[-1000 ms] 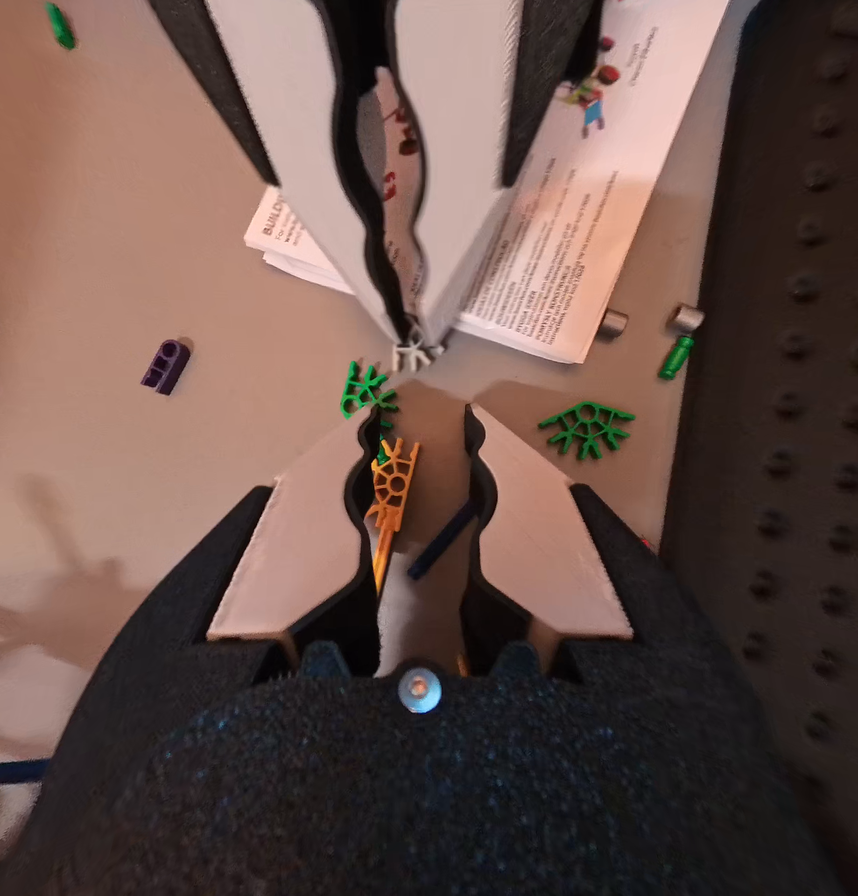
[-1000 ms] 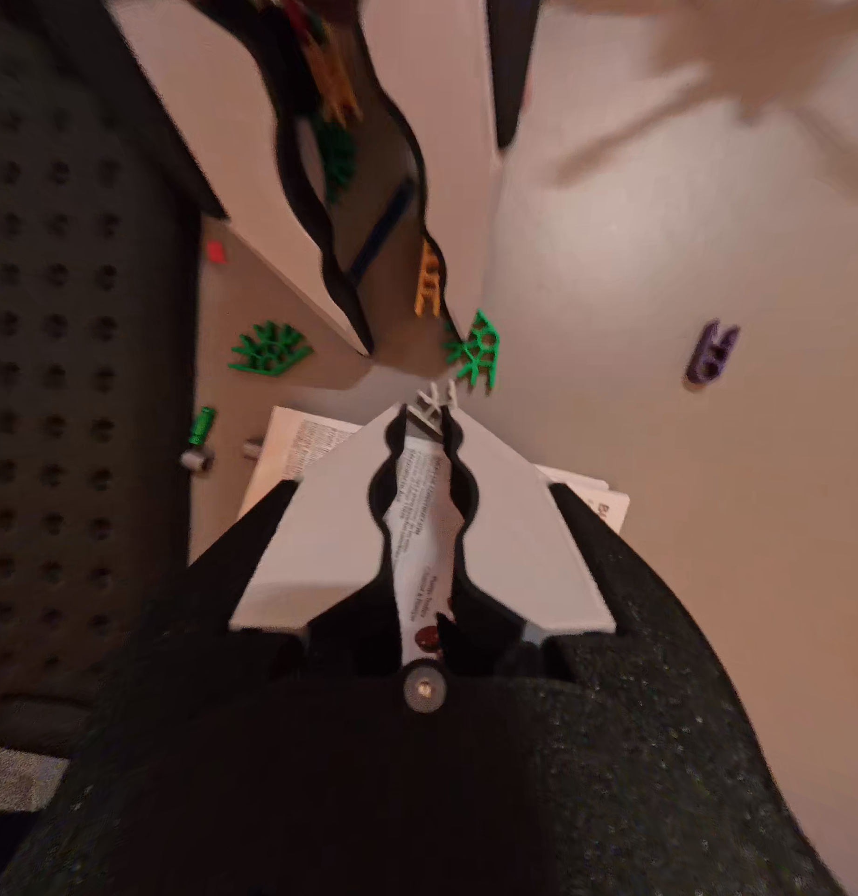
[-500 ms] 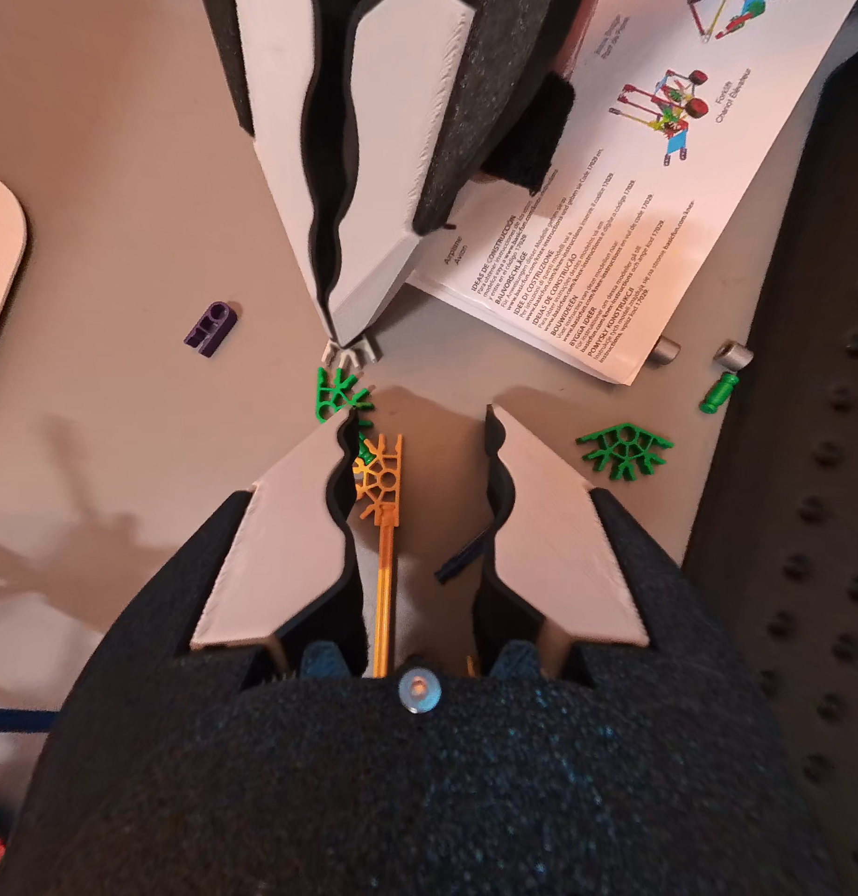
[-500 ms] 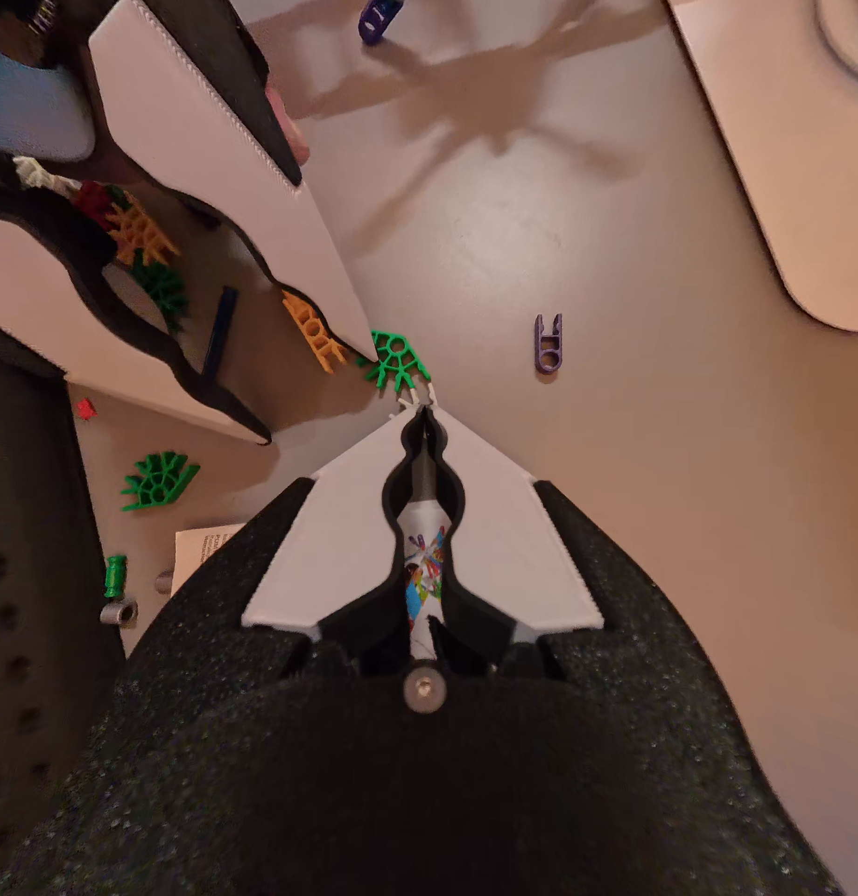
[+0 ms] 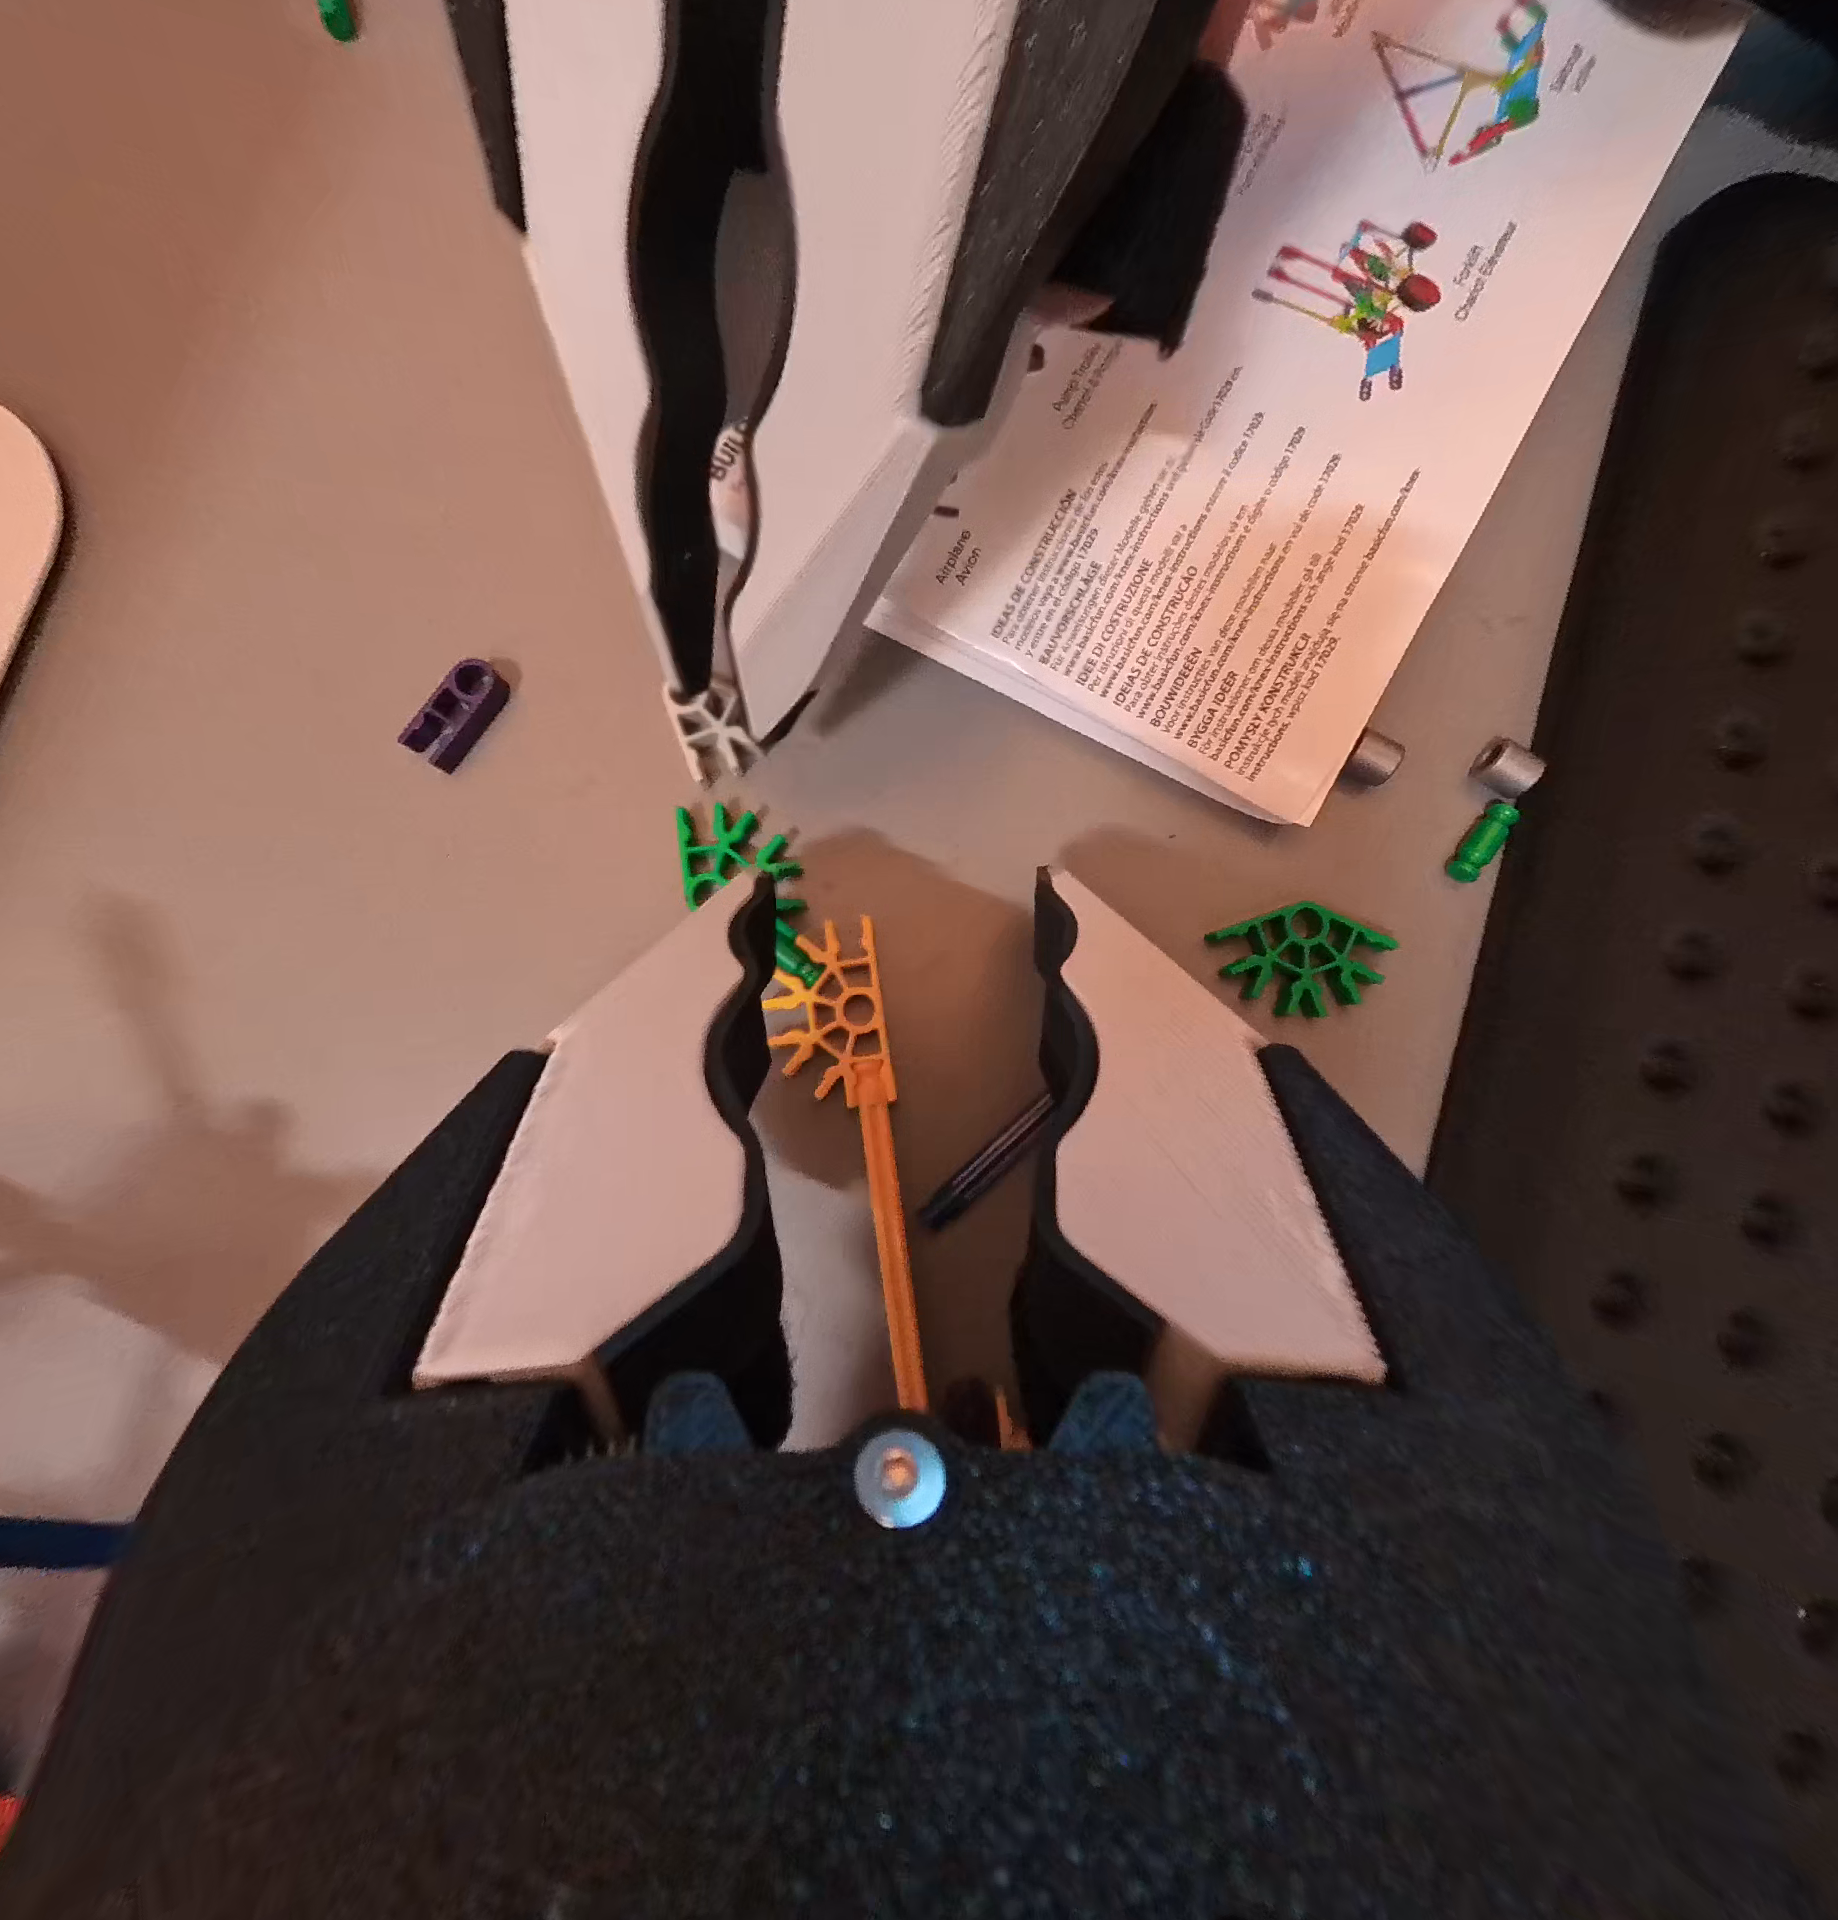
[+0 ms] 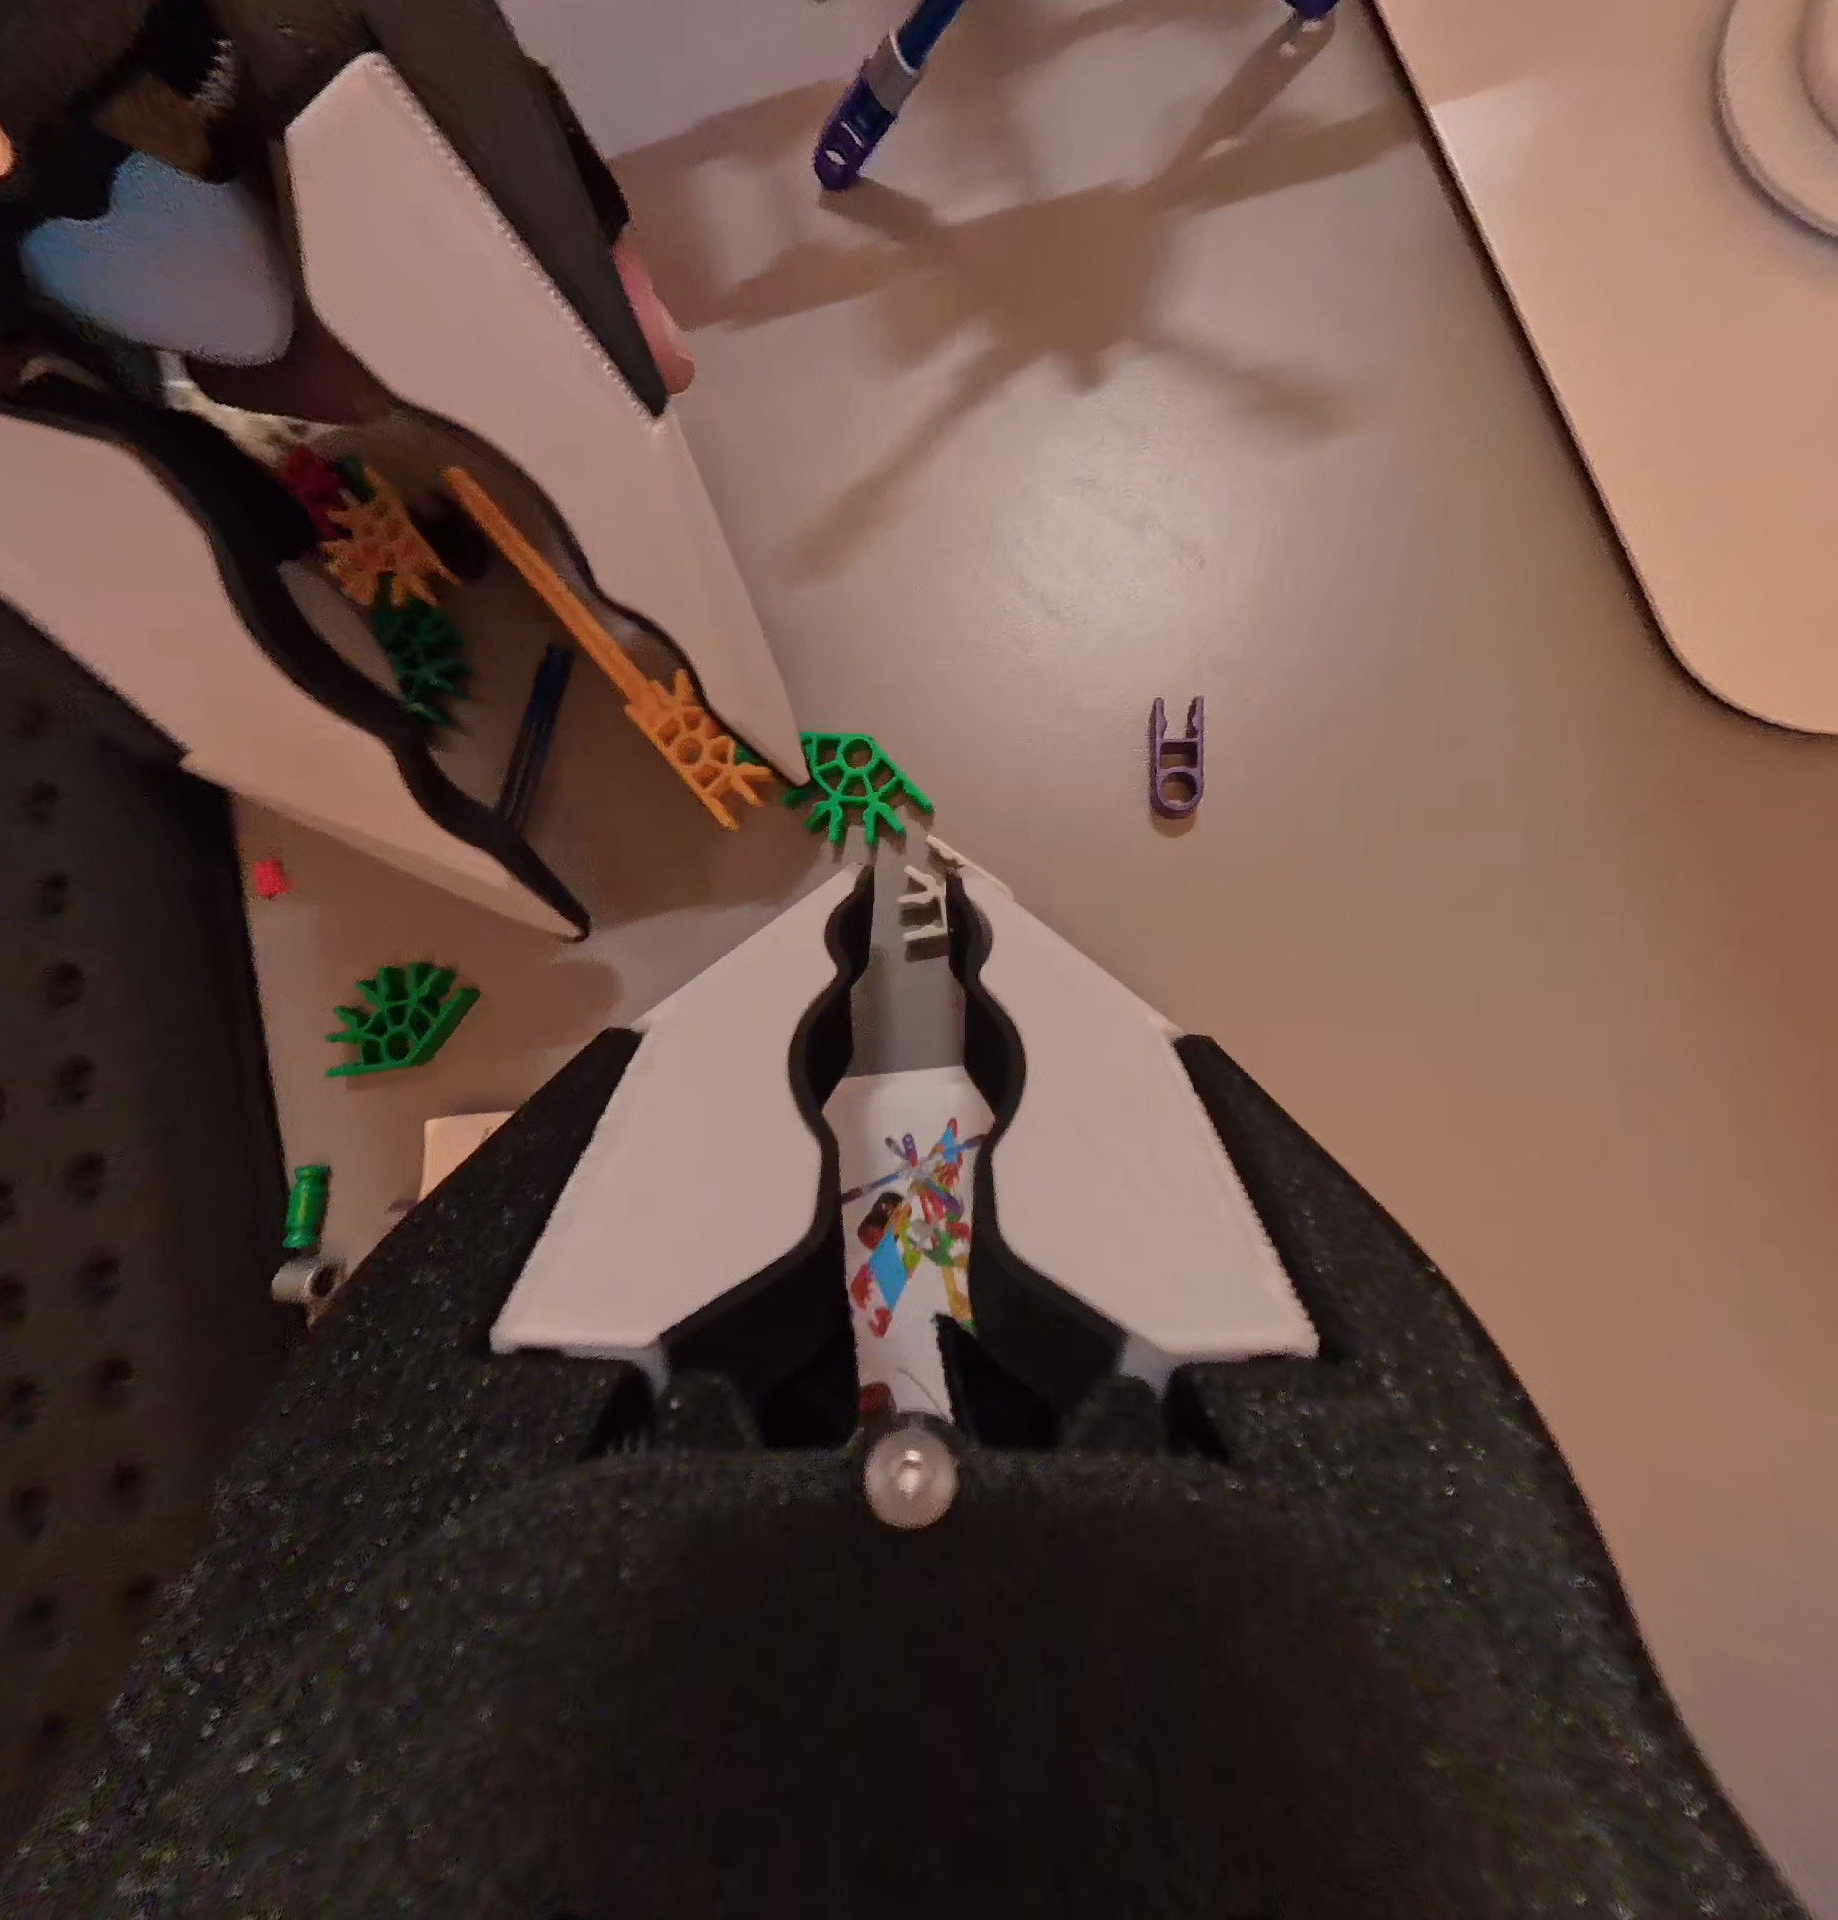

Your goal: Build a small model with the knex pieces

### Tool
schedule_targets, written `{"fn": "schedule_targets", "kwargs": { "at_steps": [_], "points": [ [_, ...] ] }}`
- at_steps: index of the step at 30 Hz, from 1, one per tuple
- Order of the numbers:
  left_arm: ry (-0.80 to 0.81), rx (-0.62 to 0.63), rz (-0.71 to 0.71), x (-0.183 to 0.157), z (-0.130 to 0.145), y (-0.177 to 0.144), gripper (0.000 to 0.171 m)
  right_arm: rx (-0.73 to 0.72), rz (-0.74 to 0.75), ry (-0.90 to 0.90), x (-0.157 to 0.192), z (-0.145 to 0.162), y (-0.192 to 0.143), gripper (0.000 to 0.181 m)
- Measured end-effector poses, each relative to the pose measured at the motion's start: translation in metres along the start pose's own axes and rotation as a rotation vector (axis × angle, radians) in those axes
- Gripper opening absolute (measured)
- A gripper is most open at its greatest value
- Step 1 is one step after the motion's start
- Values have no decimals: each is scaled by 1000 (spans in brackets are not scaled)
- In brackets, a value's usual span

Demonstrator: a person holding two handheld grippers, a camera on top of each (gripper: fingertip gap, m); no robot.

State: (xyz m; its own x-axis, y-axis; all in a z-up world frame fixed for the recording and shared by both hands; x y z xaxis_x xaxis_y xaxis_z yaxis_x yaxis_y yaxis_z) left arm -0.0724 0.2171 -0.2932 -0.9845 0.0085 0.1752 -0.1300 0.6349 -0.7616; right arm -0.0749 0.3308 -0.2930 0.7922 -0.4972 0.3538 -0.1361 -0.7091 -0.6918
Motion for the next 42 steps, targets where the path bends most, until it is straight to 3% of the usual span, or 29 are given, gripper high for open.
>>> {"fn": "schedule_targets", "kwargs": {
  "at_steps": [14,18,23,29,34,42],
  "points": [
    [-15,36,-7,2,5,3,52,46,17,-18,-2,2,8,10],
    [-38,-13,11,6,0,-8,53,-40,10,-22,1,-6,-11,14],
    [-79,-104,-58,23,-4,-36,53,-169,41,-15,-5,-8,-46,14],
    [-87,-119,-140,32,-3,-56,52,-296,81,-32,-4,-9,-85,14],
    [-58,-74,-135,23,-1,-50,51,-342,129,-27,-6,-5,-101,14],
    [-20,-4,-102,10,4,-33,51,-312,146,-30,-9,-1,-99,14]
  ]
}}
Point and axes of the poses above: each gripper's, where its closed fingertips meet, y out along the fingers, z out of its underside, x = y × z across the jaws, the point moved 7 cm from there along -y, back along the fingers, and after that the axes turned 15 degrees about -z, right-handed, at the moved point
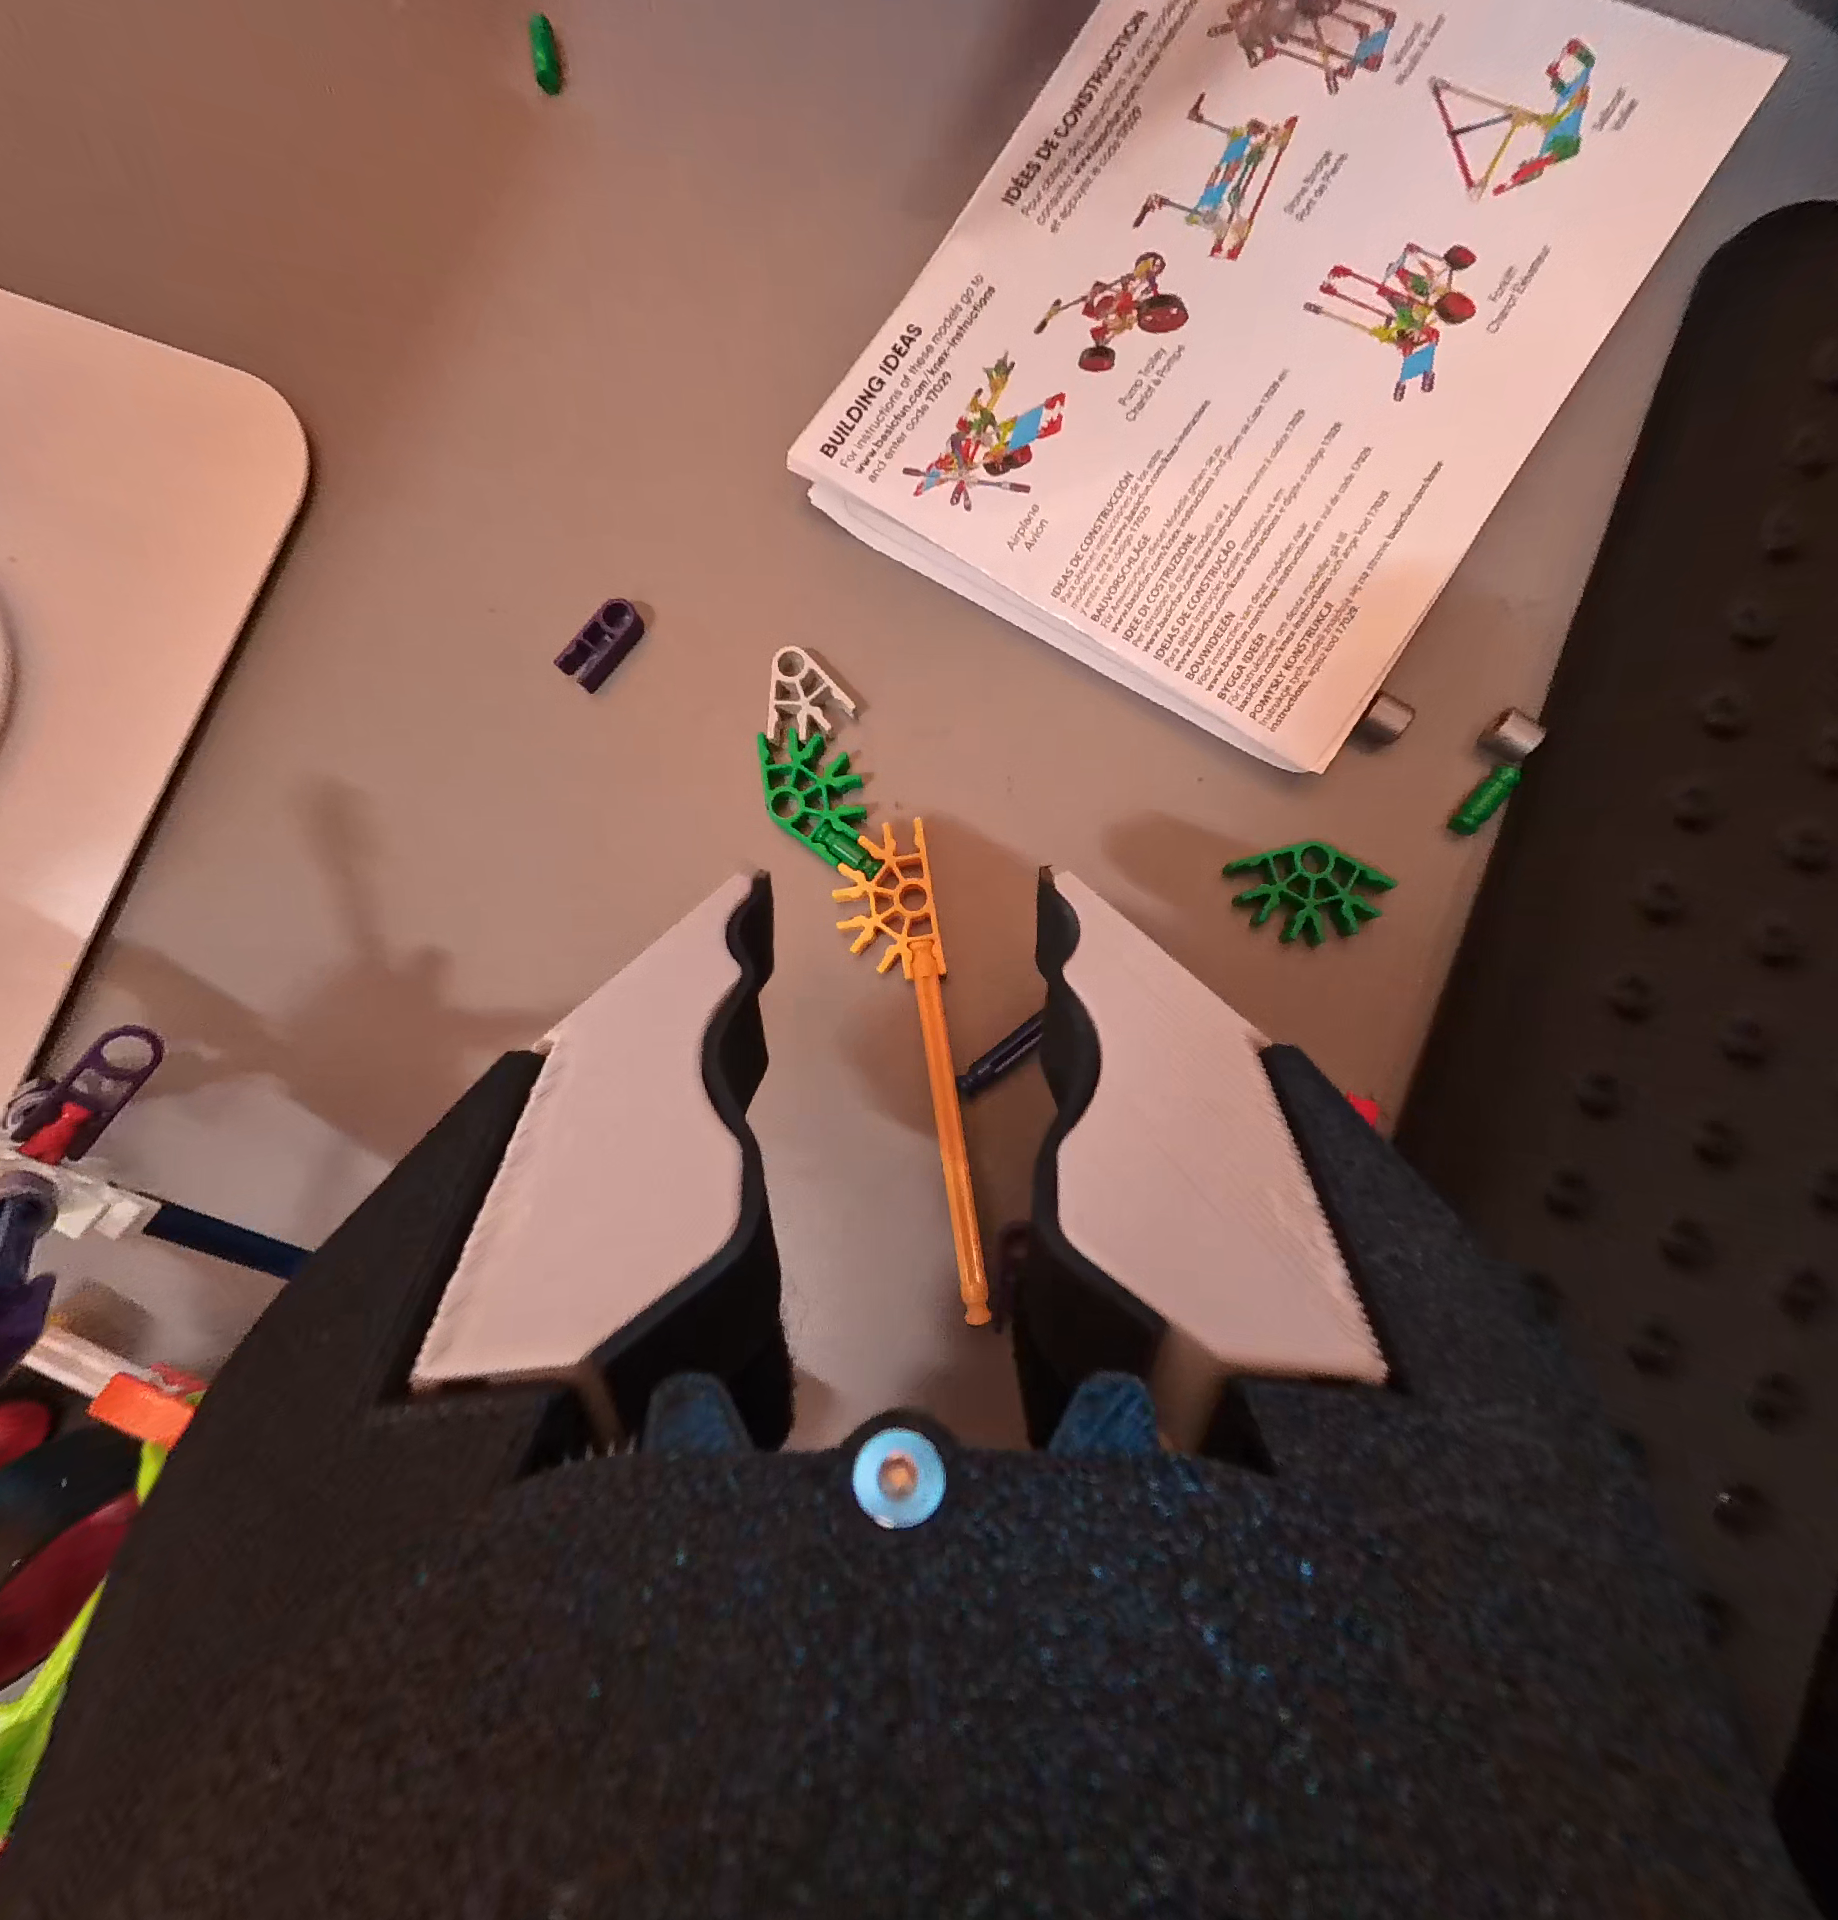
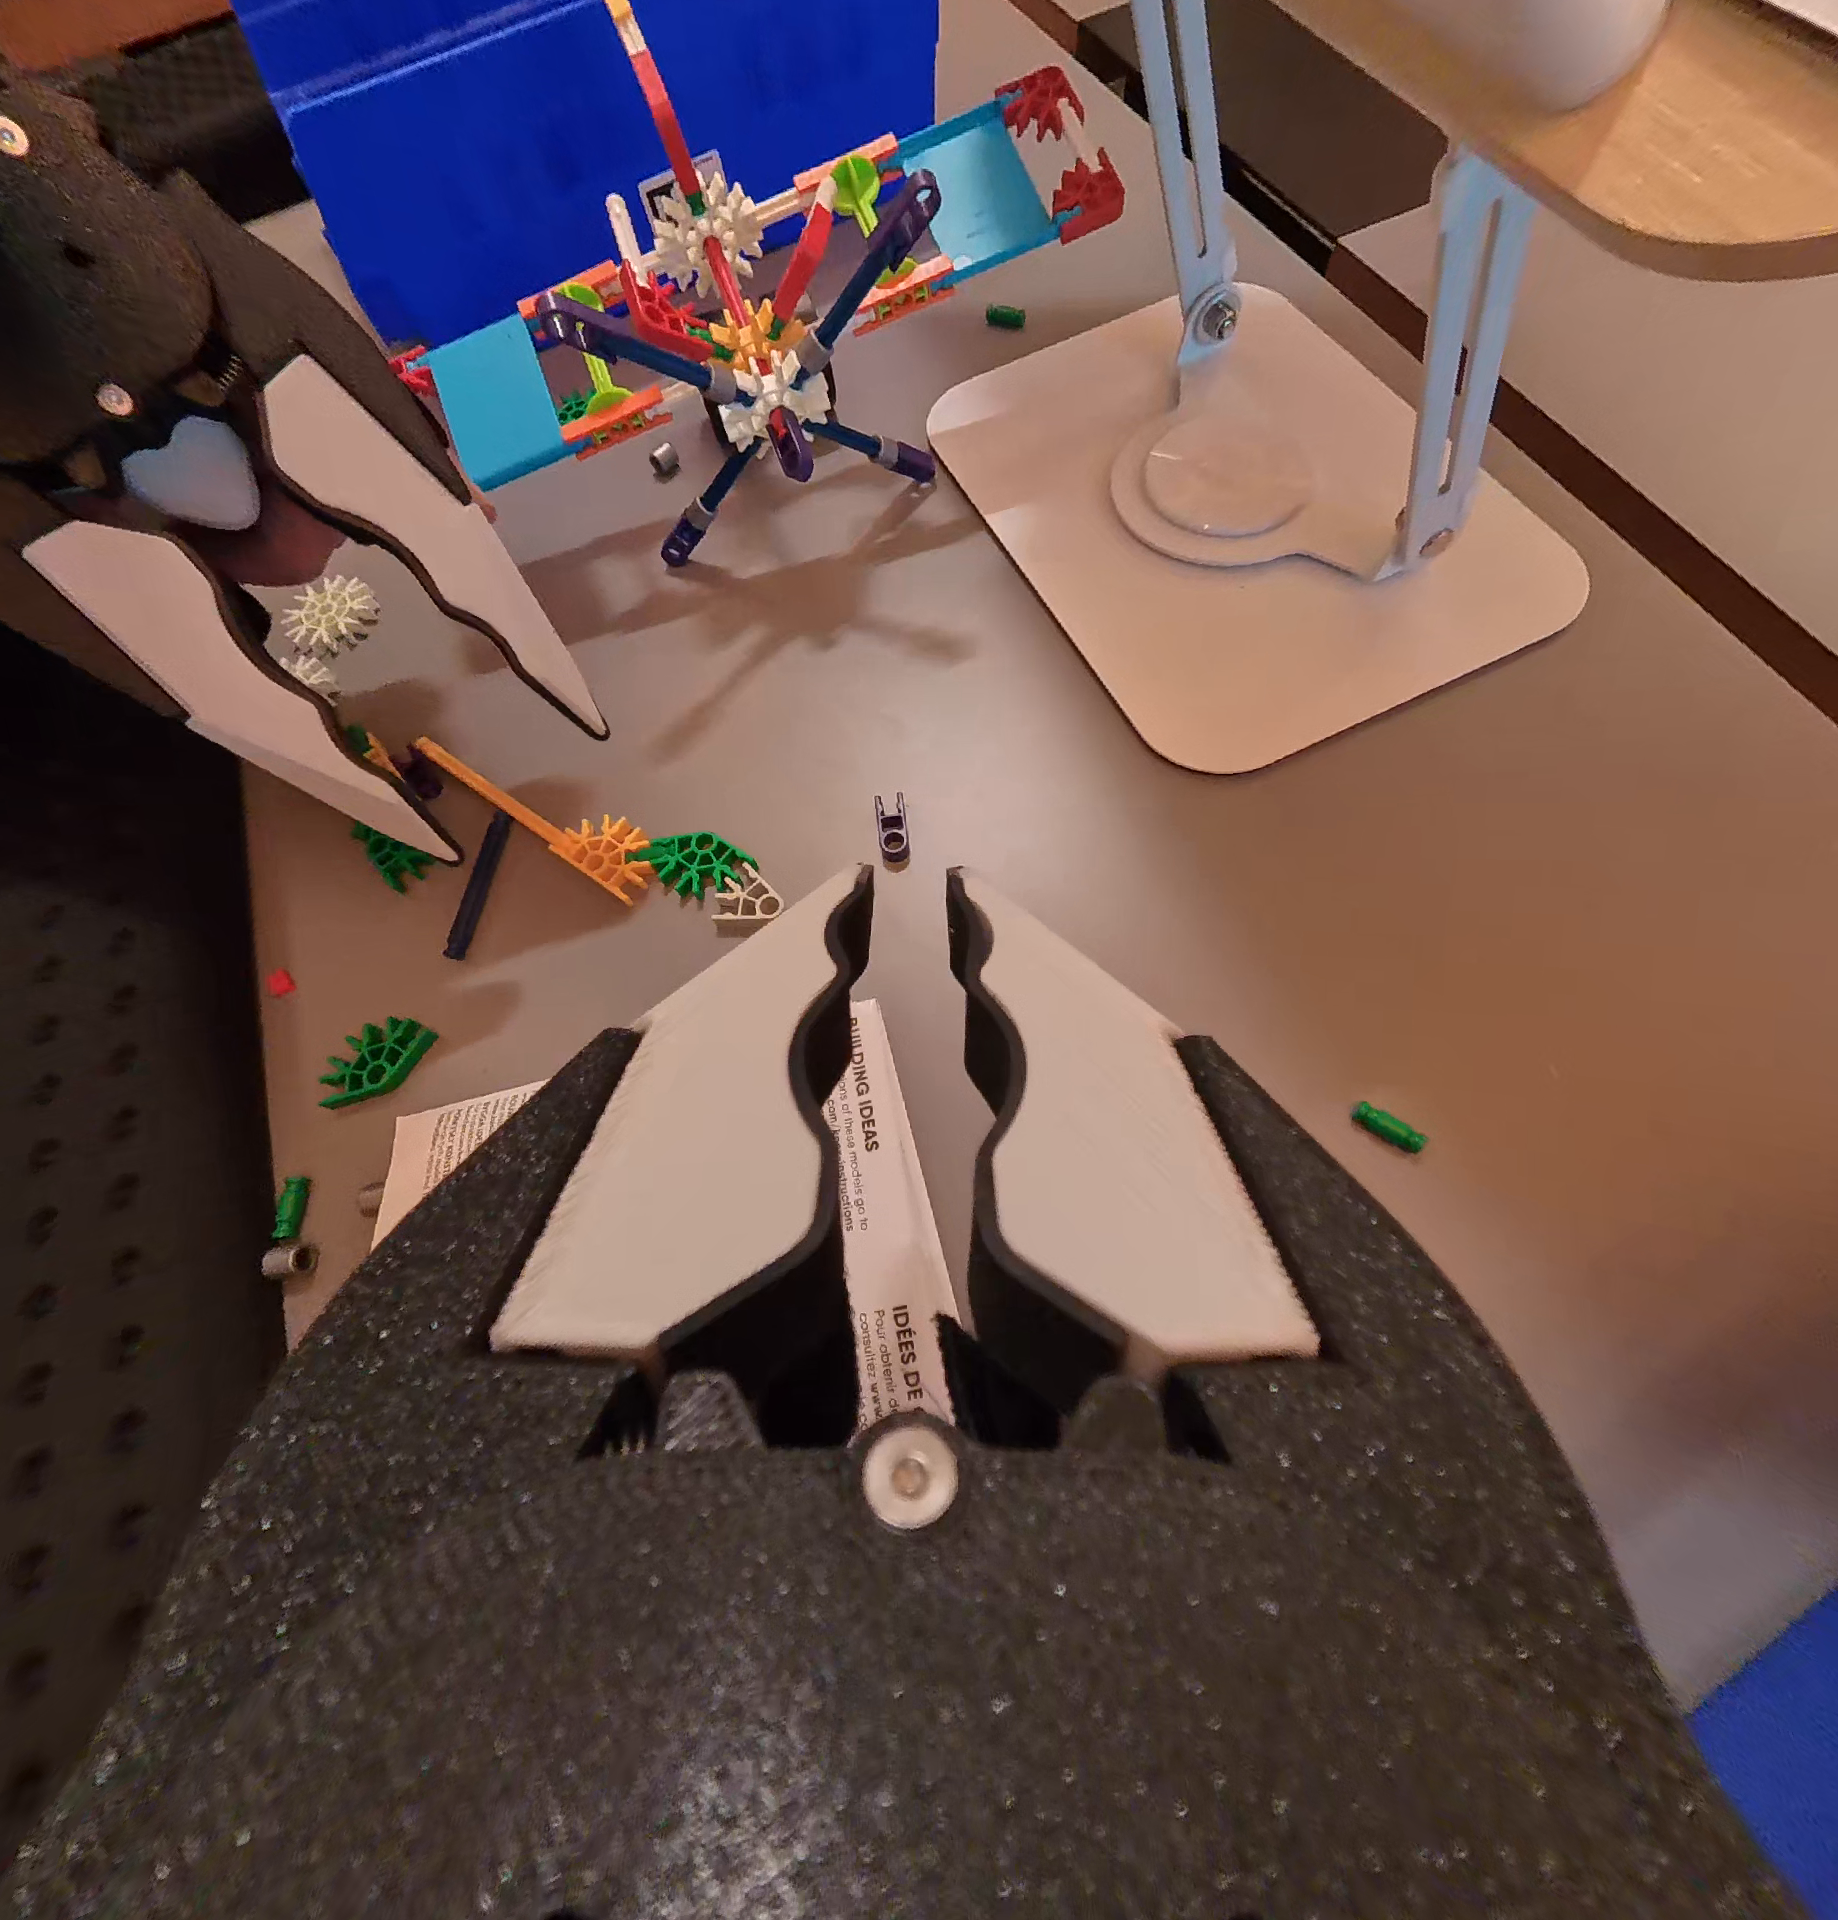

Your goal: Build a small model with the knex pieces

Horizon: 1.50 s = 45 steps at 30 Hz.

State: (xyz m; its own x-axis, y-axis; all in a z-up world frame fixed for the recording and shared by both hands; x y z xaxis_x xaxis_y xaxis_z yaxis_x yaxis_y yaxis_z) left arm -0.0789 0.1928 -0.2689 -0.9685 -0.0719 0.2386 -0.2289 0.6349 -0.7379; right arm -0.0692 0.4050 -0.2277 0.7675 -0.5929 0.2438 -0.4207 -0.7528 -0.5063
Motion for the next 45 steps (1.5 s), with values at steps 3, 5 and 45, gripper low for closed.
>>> {"fn": "schedule_targets", "kwargs": {
  "at_steps": [3,5,45],
  "points": [
    [4,5,4,-1,0,1,50,4,5,-3,-1,1,-1,14],
    [5,11,4,-2,1,2,50,10,7,-4,-1,1,-1,14],
    [29,136,82,-15,15,19,49,105,14,-28,1,10,12,14]
  ]
}}
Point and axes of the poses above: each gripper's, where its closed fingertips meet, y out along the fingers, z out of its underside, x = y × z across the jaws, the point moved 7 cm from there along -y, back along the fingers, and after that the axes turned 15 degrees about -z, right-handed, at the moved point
